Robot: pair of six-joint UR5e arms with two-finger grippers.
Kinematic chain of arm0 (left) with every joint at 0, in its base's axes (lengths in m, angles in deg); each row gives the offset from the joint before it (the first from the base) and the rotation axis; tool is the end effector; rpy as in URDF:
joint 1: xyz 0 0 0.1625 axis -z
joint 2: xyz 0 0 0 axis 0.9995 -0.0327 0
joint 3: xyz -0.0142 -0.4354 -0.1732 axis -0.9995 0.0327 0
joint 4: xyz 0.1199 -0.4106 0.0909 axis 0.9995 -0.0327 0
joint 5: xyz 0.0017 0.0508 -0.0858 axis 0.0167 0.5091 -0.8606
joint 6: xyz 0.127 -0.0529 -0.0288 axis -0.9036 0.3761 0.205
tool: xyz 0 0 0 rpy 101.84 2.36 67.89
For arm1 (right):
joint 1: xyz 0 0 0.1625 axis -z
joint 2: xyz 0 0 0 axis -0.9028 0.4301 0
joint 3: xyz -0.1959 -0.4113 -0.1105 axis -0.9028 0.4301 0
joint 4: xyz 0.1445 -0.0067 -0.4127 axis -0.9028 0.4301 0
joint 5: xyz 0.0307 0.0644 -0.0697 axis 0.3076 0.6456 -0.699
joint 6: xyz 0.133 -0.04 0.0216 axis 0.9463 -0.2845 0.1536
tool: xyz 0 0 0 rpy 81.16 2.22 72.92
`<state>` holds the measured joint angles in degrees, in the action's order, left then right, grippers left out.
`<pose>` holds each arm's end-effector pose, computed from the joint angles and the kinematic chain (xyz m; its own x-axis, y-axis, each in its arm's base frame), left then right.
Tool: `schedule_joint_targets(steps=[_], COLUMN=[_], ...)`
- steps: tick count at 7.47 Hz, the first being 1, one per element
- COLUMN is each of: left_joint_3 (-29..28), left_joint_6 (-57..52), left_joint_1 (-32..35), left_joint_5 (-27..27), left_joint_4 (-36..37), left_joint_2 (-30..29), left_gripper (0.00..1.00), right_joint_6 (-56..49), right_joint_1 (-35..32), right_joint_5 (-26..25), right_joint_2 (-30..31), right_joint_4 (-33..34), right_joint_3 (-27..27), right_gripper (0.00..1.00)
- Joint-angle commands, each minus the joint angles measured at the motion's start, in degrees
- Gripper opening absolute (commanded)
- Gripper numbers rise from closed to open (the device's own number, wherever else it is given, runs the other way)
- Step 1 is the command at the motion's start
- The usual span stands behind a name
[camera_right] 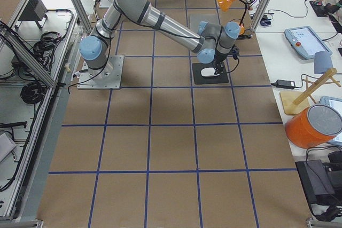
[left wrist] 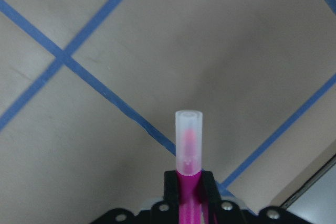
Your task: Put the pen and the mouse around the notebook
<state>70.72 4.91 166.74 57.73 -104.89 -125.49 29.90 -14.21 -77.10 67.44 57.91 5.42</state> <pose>-0.0376 -0.5945 0.2772 -0.6710 -0.7324 0.1155 -0.7267 0.6806 0.0935 -0.0129 -0.7541 0.2170 -0.9940 -0.1039 -0.0336 -0.1062 0.9912 0.0786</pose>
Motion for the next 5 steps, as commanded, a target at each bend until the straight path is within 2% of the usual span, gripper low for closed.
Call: schedule_joint_targets(steps=[1,3,4,5], left_joint_3=[0.01,0.01,-0.08,-0.25], left_joint_6=[16.88,29.65,34.23,39.58], left_joint_1=[9.50,15.93,19.35,22.17], left_joint_5=[0.27,-0.08,0.09,0.18], left_joint_4=[1.35,1.80,1.89,2.41], left_joint_2=[-1.83,-3.59,-4.47,-5.44], left_gripper=[0.00,0.00,0.00,0.00], right_joint_6=[3.75,7.10,7.29,7.38], right_joint_1=[-0.54,-4.46,-7.10,-7.57], right_joint_5=[-0.66,-0.93,-0.67,-0.06], right_joint_2=[4.26,14.70,18.66,25.75], right_joint_4=[-12.38,-17.95,-23.20,-25.69], right_joint_3=[5.81,4.43,2.68,-0.82], right_gripper=[1.00,1.00,1.00,1.00])
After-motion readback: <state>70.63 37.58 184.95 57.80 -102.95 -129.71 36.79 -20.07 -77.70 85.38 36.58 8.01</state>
